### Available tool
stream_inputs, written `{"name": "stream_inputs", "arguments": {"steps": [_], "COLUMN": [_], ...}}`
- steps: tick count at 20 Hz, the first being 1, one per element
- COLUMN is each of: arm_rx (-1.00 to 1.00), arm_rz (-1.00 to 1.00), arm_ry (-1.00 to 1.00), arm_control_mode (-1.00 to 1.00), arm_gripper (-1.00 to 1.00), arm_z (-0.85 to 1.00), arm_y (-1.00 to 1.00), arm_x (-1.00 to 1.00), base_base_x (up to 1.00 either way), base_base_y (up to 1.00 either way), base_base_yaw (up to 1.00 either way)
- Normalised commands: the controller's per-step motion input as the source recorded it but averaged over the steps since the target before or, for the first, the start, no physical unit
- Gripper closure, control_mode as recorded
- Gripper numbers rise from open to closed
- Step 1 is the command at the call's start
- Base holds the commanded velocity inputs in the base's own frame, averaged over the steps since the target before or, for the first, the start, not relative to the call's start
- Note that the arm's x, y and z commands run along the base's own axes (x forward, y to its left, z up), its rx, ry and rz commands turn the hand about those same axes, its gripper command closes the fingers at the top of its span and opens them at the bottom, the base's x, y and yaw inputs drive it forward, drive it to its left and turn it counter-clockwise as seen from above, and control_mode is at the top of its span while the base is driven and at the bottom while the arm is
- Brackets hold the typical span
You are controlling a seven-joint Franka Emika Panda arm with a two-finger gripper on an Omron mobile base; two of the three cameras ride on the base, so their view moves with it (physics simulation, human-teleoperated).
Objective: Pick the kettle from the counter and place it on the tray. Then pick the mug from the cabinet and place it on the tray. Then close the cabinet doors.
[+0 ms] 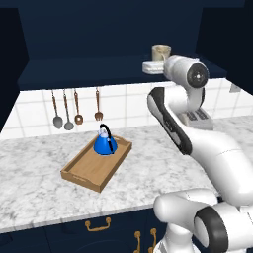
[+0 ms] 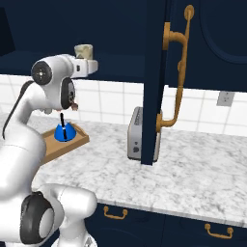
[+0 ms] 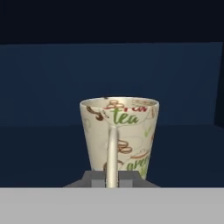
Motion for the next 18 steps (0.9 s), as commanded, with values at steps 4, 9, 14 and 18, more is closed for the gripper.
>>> {"name": "stream_inputs", "arguments": {"steps": [4,9,14,18], "arm_rx": [-0.07,-0.02,0.00,0.00], "arm_rz": [0.38,0.45,0.43,0.38], "arm_ry": [0.07,0.03,0.00,0.00], "arm_control_mode": [-1.00,-1.00,-1.00,-1.00], "arm_gripper": [1.00,1.00,1.00,1.00], "arm_z": [0.15,-0.10,-0.37,-0.55], "arm_y": [0.15,0.07,0.11,0.19], "arm_x": [-0.52,-0.58,-0.59,-0.60], "base_base_x": [0.00,0.00,0.00,0.00], "base_base_y": [0.00,0.00,0.00,0.00], "base_base_yaw": [0.00,0.00,0.00,0.00]}}
